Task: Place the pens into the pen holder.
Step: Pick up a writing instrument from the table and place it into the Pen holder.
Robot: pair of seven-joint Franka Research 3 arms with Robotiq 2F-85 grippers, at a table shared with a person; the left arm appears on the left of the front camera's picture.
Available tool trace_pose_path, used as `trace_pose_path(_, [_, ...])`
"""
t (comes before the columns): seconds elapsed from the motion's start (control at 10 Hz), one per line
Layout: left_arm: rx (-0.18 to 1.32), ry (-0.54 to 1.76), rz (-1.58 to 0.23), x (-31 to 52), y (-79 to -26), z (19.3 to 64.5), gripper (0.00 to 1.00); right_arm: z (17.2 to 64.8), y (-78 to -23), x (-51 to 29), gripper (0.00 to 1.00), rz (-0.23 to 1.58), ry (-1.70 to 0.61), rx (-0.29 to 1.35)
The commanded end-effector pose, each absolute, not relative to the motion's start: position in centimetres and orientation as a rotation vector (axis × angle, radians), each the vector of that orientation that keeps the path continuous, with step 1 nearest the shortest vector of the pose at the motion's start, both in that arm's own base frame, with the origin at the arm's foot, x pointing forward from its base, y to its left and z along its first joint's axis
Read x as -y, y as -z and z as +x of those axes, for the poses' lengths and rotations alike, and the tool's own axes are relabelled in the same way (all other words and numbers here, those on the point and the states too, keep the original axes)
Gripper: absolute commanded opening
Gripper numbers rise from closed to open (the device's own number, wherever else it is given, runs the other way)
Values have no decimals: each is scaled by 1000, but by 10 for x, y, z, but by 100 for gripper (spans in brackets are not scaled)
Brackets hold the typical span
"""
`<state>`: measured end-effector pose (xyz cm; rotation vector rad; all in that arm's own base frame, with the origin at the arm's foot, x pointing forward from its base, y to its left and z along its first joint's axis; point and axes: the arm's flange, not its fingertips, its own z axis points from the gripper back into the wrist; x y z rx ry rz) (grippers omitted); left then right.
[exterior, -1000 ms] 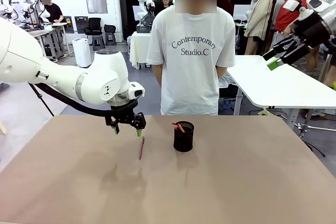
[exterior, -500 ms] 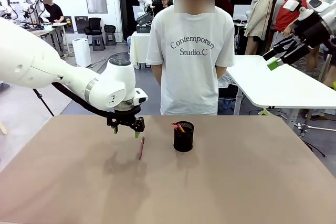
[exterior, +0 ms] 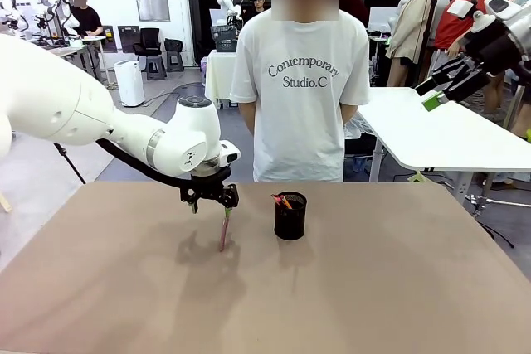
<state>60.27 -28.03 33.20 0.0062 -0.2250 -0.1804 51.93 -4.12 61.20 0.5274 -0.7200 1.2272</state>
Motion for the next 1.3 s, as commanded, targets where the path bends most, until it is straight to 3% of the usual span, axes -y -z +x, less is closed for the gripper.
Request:
trace_pose_path(0.0, [222, 200, -43, 280, -326, 604, 100, 519, -613, 41, 100, 527, -1222, 720])
trace_pose_path(0.6, [238, 213, 23, 295, -304, 612, 100, 519, -613, 41, 100, 527, -1222, 720])
trace_pose_path(1.1, [219, 150, 36, 295, -300, 614, 3, 519, -613, 41, 100, 527, -1222, 720])
trace_pose_path(1.2, [216, 147, 35, 295, -300, 614, 0, 519, -613, 41, 100, 527, -1222, 720])
